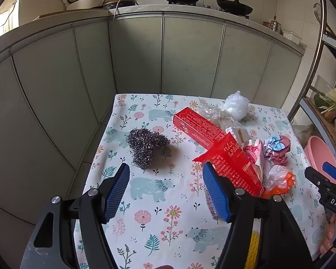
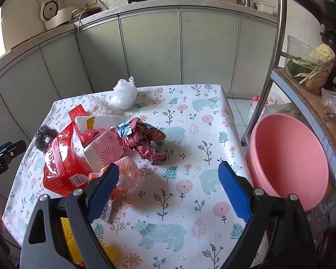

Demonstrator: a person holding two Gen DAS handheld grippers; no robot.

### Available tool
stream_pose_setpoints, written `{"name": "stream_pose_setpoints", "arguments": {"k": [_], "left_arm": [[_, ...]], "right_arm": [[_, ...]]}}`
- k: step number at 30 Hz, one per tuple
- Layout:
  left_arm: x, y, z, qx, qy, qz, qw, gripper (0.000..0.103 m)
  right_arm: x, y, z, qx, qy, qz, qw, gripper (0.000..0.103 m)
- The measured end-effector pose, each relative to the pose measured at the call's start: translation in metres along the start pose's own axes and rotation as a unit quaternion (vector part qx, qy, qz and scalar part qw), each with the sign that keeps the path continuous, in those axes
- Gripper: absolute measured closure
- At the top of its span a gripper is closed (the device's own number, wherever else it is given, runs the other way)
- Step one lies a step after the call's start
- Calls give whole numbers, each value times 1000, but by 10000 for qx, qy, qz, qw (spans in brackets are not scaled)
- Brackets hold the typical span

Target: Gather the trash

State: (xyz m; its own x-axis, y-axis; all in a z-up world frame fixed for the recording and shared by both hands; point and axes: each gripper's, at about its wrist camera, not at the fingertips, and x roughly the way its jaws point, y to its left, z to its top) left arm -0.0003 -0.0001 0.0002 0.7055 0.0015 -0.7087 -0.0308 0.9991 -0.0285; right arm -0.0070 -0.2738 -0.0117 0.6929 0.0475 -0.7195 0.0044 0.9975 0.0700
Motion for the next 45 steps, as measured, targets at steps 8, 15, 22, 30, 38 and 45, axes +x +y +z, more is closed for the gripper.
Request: {"name": "stream_pose_setpoints", "arguments": {"k": [8,15,22,30,38,45], "left_arm": [[0,0,0,12,-1,16,10000,36],[0,1,0,1,-1,17,10000,36],[-1,3,-1,14,1,16,10000,36],[1,6,0,-13,16,18,10000,36],[3,4,1,11,38,47,10000,36],[3,4,1,13,46,47,10000,36]], "right_arm": [[-1,0,1,-10,-22,2,10000,12],[-2,1,1,-15,-29,-6,10000,12],[-4,1,1,-32,-40,-4,10000,12],[-1,1,5,-24,-30,6,10000,12],[-3,-1,7,-36,-56,-14,10000,12],[-3,0,6,-33,-71,-24,10000,12]]}}
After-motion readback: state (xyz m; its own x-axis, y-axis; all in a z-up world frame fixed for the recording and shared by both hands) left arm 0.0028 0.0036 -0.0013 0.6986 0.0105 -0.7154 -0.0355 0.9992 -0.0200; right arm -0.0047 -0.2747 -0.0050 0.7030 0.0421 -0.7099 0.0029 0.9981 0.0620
